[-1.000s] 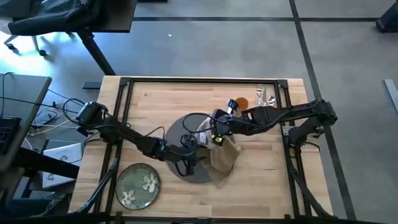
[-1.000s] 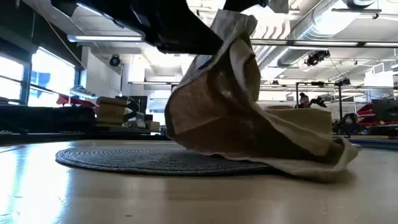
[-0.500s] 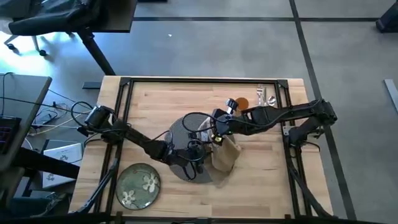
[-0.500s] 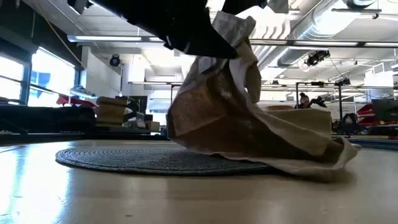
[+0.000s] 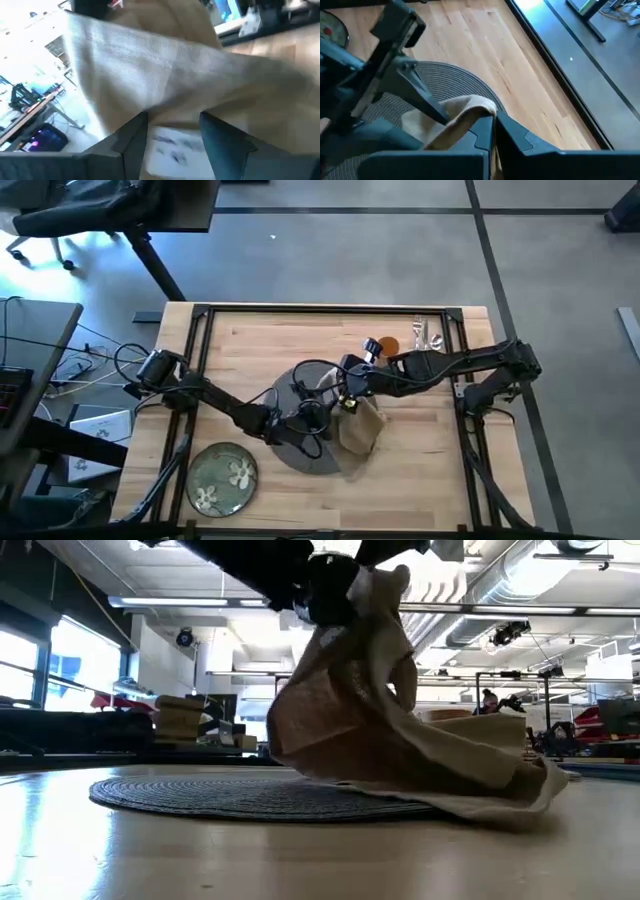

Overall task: Set table place
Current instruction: Fold the brown napkin

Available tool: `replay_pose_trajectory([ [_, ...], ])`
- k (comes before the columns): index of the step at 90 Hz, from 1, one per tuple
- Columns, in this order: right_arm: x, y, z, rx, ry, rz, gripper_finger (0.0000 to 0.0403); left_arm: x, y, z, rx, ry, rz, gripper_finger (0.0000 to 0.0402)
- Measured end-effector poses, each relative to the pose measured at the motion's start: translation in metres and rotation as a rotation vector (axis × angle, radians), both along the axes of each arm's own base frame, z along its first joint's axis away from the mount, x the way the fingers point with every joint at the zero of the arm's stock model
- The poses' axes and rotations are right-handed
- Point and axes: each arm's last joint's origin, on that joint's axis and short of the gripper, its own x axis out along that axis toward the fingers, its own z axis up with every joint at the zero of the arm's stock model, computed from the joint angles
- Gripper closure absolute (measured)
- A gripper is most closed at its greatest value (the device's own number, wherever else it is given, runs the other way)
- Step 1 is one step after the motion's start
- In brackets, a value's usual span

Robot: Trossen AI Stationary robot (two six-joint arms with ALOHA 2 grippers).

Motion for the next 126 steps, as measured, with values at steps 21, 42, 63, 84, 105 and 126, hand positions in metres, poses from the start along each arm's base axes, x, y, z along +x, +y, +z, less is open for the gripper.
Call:
replay_pose_trajectory([
  [21,0.0,0.0,0.0,-0.001,0.005,0.0,0.0403,-0.013,-0.02,0.016,-0.037,-0.055,-0.061,0.0261],
  [42,0.002,0.0,-0.003,-0.003,0.008,-0.001,0.0403,-0.004,-0.02,0.017,-0.155,-0.055,-0.353,0.0263],
  [63,0.004,0.001,-0.006,-0.004,0.019,0.0,0.0403,0.01,-0.003,0.011,-0.03,-0.03,-0.391,0.0263],
  [84,0.004,-0.001,-0.005,-0.008,0.019,-0.001,0.0403,0.015,0.003,0.022,0.079,-0.076,-0.468,0.0263],
  [105,0.005,-0.002,-0.005,-0.007,0.015,-0.003,0.0403,0.02,0.037,0.002,-0.004,0.078,-0.322,0.0263],
  [126,-0.001,-0.003,-0.01,-0.005,0.082,-0.02,0.0403,-0.003,0.016,0.002,0.113,0.2,-0.059,0.0266],
])
